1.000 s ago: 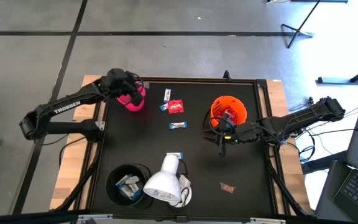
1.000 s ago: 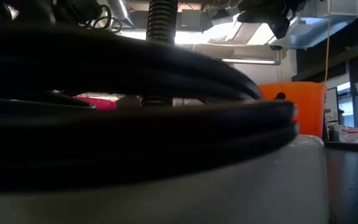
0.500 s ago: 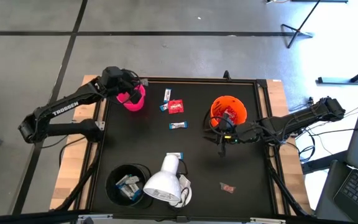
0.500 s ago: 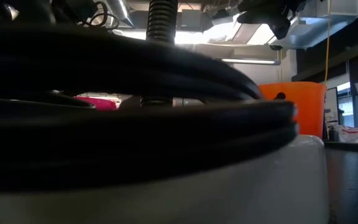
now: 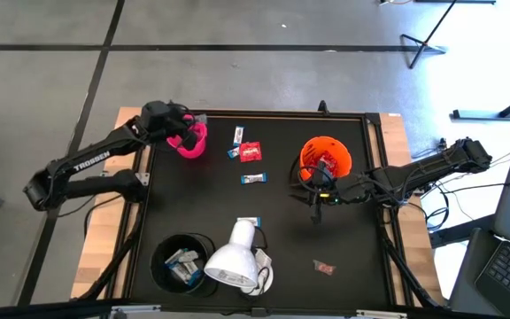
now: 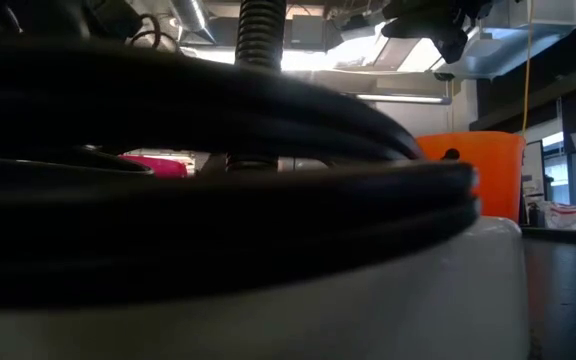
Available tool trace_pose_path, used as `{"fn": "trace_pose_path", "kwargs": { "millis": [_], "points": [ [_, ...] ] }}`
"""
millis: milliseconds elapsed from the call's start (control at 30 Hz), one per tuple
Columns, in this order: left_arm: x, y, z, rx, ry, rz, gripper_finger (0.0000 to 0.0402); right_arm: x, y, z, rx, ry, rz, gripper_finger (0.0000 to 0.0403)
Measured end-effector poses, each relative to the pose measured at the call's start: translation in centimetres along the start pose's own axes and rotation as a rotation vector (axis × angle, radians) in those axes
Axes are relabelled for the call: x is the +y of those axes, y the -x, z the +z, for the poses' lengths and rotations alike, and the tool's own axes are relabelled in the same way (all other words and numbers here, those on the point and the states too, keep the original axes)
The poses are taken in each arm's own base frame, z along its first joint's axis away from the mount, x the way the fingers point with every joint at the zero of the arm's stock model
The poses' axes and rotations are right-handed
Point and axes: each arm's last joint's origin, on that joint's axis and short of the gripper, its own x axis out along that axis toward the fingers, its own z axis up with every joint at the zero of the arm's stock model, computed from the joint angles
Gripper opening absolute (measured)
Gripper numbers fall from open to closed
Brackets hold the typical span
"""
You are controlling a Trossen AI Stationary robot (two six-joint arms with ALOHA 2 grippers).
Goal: Sort candy
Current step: Put the green gummy into the pink bucket, then put the white chocolate into the black bucket
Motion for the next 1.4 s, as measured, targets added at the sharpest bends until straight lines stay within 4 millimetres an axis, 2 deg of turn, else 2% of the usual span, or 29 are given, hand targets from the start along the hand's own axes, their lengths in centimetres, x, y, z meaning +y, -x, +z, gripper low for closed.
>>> {"fn": "trace_pose_path", "kwargs": {
  "millis": [533,667,833,1000,1100,1233,1400],
  "points": [
    [1.7,0.4,-1.7,0.126,0.093,0.111,0.0005,0.0,0.0,0.0,-0.001,0.0,0.001,0.0115],
    [1.9,0.5,-2.1,0.172,0.095,0.146,0.0037,0.0,0.0,0.0,0.0,0.0,0.001,0.0115],
    [1.8,0.4,-2.1,0.171,0.073,0.101,0.0096,0.0,0.0,0.0,-0.001,0.0,-0.001,0.0115],
    [1.6,0.9,-0.8,0.129,0.067,0.039,0.0144,0.0,0.0,0.0,-0.001,0.0,-0.001,0.0115],
    [0.6,1.5,0.7,0.07,0.015,-0.119,0.0155,0.0,0.0,0.0,-0.001,0.001,-0.002,0.0115],
    [-1.8,2.2,2.3,-0.044,-0.062,-0.367,0.0157,0.0,0.0,0.0,-0.002,0.004,-0.003,0.0115],
    [-5.6,3.0,2.1,-0.072,-0.191,-0.58,0.0157,0.0,0.0,0.0,0.001,0.004,-0.002,0.0115]
  ]
}}
